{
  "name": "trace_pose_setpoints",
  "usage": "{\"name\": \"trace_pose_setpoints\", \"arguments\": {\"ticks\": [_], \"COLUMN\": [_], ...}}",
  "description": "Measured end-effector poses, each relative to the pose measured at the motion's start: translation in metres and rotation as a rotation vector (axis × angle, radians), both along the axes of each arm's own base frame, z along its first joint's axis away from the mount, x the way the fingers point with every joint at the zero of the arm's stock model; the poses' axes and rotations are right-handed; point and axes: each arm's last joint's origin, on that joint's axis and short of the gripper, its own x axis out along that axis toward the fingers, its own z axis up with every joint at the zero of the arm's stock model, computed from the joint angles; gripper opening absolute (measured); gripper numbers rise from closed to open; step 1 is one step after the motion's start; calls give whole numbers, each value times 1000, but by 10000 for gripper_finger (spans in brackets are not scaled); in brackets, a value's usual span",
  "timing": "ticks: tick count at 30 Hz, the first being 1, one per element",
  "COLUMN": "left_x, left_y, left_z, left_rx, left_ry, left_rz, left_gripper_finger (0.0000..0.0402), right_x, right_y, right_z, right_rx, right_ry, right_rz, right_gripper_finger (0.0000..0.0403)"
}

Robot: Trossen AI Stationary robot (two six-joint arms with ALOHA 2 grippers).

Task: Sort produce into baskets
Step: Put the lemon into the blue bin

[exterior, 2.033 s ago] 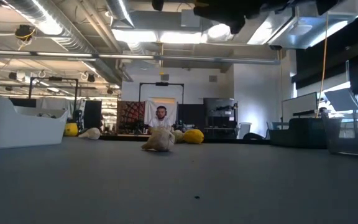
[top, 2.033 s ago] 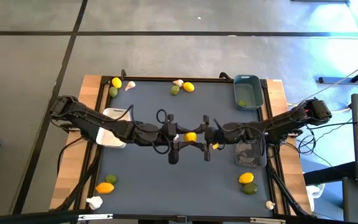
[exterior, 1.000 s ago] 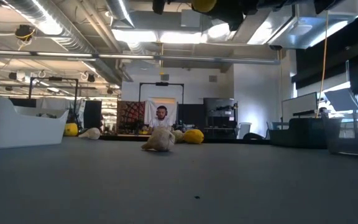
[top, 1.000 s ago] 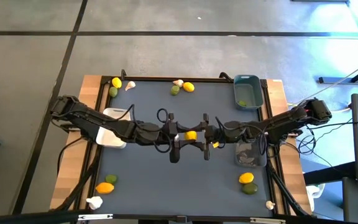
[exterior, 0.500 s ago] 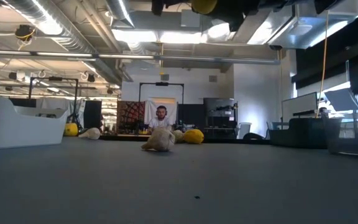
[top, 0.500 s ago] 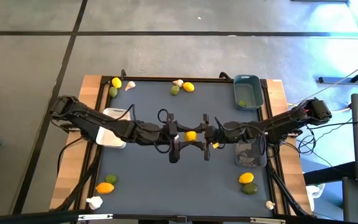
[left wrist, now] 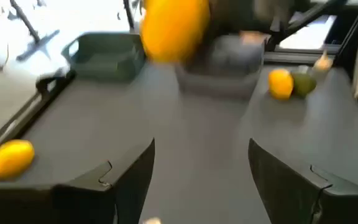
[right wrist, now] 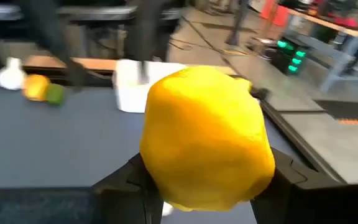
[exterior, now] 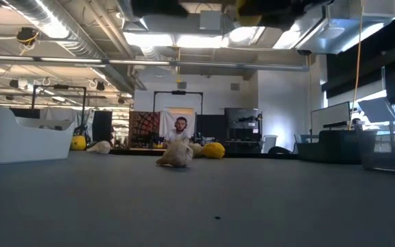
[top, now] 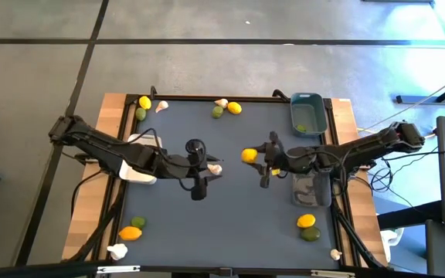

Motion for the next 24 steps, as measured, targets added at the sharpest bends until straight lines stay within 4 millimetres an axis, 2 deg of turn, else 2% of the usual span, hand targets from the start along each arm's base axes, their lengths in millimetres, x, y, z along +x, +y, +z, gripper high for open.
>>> {"name": "trace_pose_setpoints", "arguments": {"ticks": [9,24], "left_x": [-4,-4], "left_y": [-3,-3], "left_z": [-29,-30], "left_rx": [-100,-91], "left_ry": [-43,-48], "left_rz": [35,32], "left_gripper_finger": [255,255], "right_x": [-34,-73], "right_y": [-37,-123], "right_z": [5,-21], "right_rx": [48,147], "right_ry": [144,459], "right_rz": [-190,-654], "right_gripper_finger": [172,172]}}
